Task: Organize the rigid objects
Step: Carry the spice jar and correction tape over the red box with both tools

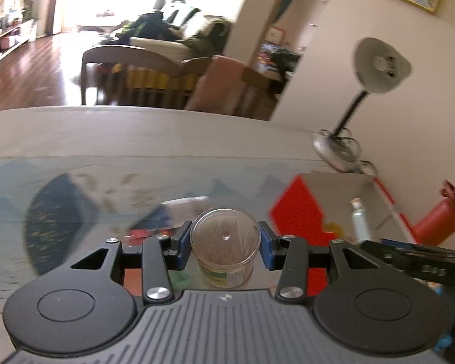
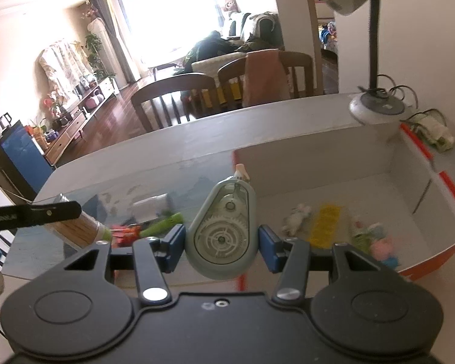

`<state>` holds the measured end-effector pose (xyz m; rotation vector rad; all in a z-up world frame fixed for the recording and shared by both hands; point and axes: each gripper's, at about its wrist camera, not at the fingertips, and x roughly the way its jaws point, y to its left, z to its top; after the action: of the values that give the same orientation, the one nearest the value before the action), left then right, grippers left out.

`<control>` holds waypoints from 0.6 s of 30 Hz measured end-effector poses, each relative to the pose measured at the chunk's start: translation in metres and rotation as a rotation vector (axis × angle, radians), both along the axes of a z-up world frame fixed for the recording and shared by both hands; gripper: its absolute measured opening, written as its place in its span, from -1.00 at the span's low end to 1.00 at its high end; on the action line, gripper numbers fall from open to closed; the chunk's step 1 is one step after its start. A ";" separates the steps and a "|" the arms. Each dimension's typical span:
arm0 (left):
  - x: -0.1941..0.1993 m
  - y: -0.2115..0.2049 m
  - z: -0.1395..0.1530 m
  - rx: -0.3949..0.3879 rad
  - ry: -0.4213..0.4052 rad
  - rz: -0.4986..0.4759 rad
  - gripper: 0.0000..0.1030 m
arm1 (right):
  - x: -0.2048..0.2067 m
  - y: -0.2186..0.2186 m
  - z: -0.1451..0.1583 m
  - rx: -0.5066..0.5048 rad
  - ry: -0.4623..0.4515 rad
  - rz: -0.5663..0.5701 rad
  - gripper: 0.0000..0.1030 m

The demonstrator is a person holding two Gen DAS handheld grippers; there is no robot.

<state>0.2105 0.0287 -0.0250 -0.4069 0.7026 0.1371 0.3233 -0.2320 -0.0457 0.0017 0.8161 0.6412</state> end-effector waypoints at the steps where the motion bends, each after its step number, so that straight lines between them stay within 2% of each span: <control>1: 0.005 -0.008 0.003 -0.002 -0.005 -0.017 -0.15 | 0.003 -0.006 0.000 -0.001 -0.001 -0.007 -0.01; 11: 0.059 -0.088 0.021 0.012 -0.046 -0.157 -0.15 | 0.041 -0.076 -0.009 -0.015 -0.009 -0.116 -0.01; 18: 0.095 -0.131 0.028 0.016 -0.047 -0.245 -0.15 | 0.063 -0.105 -0.020 -0.051 -0.016 -0.152 -0.01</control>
<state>0.3058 -0.1024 0.0028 -0.3049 0.6987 -0.0983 0.3858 -0.3367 -0.0659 0.0122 0.8082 0.4767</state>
